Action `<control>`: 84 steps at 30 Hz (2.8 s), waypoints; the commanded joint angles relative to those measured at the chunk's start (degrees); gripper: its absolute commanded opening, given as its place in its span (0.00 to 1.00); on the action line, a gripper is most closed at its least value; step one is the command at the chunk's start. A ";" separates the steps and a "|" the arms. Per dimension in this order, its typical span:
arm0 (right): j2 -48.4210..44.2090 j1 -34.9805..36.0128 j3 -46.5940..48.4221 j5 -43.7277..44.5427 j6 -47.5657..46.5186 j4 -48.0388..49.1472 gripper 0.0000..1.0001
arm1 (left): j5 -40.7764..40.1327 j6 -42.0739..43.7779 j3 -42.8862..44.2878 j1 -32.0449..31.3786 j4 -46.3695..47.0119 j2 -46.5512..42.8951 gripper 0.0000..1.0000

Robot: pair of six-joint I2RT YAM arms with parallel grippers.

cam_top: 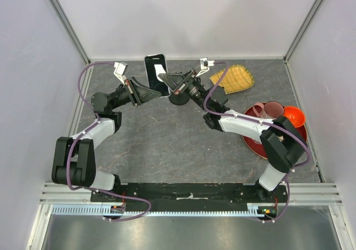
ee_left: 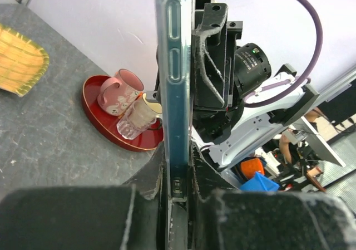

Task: Place the phone on the phone stand

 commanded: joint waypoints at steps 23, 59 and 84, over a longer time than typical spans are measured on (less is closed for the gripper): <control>0.71 -16.59 31.34 -48.64 -33.17 -53.80 0.64 | 8.26 22.98 6.84 -3.91 -20.94 -4.96 0.02; 0.43 -19.32 29.41 -62.78 -34.22 -53.80 0.22 | 6.85 45.57 12.38 -8.13 -49.95 -7.33 0.02; 6.32 -19.14 23.25 -69.64 5.99 -4.36 0.38 | 5.09 47.77 11.85 -8.13 -50.74 -8.91 0.02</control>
